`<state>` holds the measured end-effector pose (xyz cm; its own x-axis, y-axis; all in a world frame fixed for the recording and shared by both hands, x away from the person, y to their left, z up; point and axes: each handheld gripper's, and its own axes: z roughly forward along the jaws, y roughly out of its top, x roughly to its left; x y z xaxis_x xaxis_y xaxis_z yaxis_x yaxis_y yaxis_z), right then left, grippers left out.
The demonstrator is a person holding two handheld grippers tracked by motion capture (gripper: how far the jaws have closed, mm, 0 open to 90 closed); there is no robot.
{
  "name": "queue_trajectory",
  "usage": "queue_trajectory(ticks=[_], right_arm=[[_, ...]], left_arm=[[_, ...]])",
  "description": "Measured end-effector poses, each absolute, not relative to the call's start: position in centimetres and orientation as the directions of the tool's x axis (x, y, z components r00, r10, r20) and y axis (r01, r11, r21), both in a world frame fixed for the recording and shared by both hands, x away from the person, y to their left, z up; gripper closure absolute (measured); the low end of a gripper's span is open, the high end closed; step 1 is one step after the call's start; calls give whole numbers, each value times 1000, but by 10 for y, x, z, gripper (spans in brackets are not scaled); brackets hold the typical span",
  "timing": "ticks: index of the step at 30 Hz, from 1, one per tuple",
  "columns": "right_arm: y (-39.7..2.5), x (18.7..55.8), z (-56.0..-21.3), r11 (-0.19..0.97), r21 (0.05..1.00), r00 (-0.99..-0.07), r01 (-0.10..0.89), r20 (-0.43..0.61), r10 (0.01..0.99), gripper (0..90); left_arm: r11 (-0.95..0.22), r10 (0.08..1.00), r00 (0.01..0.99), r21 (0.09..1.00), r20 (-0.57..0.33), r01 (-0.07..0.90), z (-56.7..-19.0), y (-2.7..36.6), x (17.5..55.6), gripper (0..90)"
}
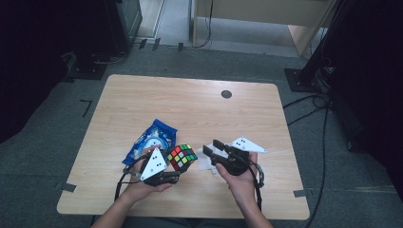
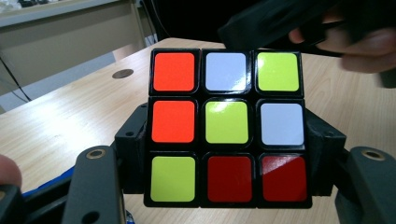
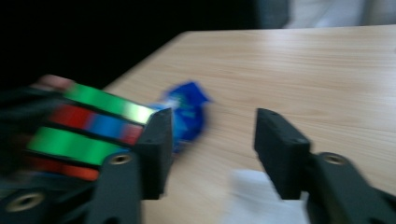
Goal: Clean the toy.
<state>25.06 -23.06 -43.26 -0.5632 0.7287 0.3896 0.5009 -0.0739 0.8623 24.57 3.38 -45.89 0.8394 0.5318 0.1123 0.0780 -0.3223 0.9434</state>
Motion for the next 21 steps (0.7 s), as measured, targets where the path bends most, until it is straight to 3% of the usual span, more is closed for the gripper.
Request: queue_trajectory(ticks=[3, 7, 9, 11, 15, 21], right_arm=[[-213, 242, -424, -97, 842, -604, 531, 456, 653, 267], [-195, 240, -429, -93, 810, -567, 580, 482, 668, 222], [-192, 244, -437, -111, 770, -531, 629, 529, 662, 229], [-192, 247, -444, -140, 728, -522, 671, 597, 609, 306], [-195, 250, -448, -179, 663, -481, 727, 678, 556, 331], [-198, 249, -449, -189, 635, -441, 749, 690, 574, 343]], left_arm=[[-339, 553, 822, 938, 136, 73, -461, 30, 244, 340], [-342, 557, 817, 938, 150, 61, -460, 27, 241, 340], [-341, 558, 816, 938, 152, 58, -460, 26, 240, 340], [-343, 556, 816, 938, 157, 54, -460, 25, 240, 340], [-336, 554, 819, 940, 148, 58, -461, 24, 240, 340], [-348, 531, 838, 934, 127, 79, -464, 21, 242, 338]])
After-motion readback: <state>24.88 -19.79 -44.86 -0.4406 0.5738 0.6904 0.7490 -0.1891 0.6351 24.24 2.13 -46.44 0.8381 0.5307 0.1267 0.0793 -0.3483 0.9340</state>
